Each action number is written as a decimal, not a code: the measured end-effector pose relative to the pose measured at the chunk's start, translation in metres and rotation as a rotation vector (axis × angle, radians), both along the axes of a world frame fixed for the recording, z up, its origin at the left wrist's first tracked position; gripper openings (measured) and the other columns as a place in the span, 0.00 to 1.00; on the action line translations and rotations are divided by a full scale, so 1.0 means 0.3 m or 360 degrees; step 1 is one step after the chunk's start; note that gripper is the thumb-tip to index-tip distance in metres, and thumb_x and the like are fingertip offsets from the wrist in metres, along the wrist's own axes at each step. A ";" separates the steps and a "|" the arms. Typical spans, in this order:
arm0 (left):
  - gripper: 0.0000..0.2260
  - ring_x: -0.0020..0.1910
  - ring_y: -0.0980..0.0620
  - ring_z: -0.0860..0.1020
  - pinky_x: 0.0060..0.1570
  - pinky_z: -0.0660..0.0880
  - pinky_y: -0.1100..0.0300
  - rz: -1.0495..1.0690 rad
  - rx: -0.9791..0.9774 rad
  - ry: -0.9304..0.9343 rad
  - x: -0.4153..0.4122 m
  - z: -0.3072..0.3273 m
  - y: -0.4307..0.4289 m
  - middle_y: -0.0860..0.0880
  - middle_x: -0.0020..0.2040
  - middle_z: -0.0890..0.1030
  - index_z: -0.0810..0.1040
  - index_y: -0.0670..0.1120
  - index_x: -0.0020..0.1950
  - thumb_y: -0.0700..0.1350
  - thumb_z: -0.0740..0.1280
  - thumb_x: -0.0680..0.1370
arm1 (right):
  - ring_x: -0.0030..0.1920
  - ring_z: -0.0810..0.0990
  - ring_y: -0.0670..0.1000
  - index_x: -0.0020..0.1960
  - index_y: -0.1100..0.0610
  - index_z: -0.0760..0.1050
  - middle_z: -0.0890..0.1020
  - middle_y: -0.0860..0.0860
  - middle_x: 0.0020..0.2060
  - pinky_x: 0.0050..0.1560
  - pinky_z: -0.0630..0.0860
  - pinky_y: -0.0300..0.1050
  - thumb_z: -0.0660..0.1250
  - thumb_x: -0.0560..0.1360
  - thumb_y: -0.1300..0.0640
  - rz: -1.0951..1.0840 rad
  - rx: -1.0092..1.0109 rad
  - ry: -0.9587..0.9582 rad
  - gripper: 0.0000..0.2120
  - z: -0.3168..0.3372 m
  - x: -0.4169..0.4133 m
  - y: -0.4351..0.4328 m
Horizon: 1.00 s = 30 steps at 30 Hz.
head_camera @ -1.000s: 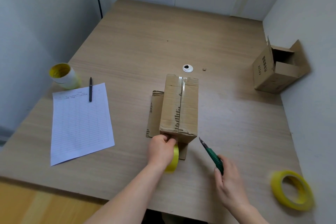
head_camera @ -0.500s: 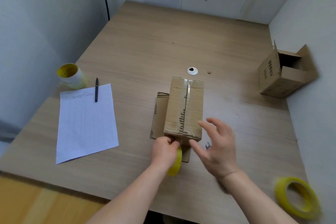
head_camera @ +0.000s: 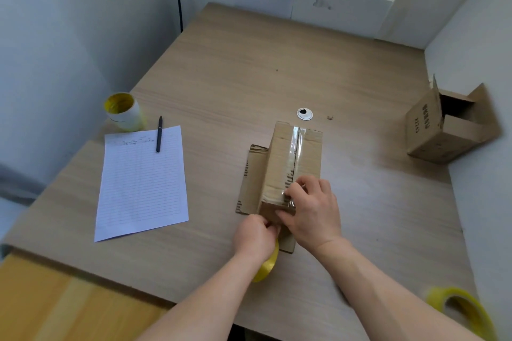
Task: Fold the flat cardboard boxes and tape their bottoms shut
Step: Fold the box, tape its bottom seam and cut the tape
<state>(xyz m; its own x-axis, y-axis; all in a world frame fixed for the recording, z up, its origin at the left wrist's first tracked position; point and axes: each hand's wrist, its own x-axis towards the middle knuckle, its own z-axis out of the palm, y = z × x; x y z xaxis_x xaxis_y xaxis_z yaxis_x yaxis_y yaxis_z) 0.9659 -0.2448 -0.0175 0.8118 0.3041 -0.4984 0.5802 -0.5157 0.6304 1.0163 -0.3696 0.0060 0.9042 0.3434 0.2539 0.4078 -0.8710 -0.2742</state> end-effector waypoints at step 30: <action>0.14 0.45 0.44 0.83 0.46 0.80 0.52 0.0188 -0.1286 -0.0411 -0.114 0.338 -0.069 0.43 0.44 0.86 0.87 0.47 0.50 0.52 0.63 0.81 | 0.51 0.84 0.51 0.64 0.42 0.76 0.86 0.51 0.48 0.49 0.79 0.46 0.71 0.66 0.51 -0.0439 0.1871 0.1412 0.26 0.255 -0.315 -0.080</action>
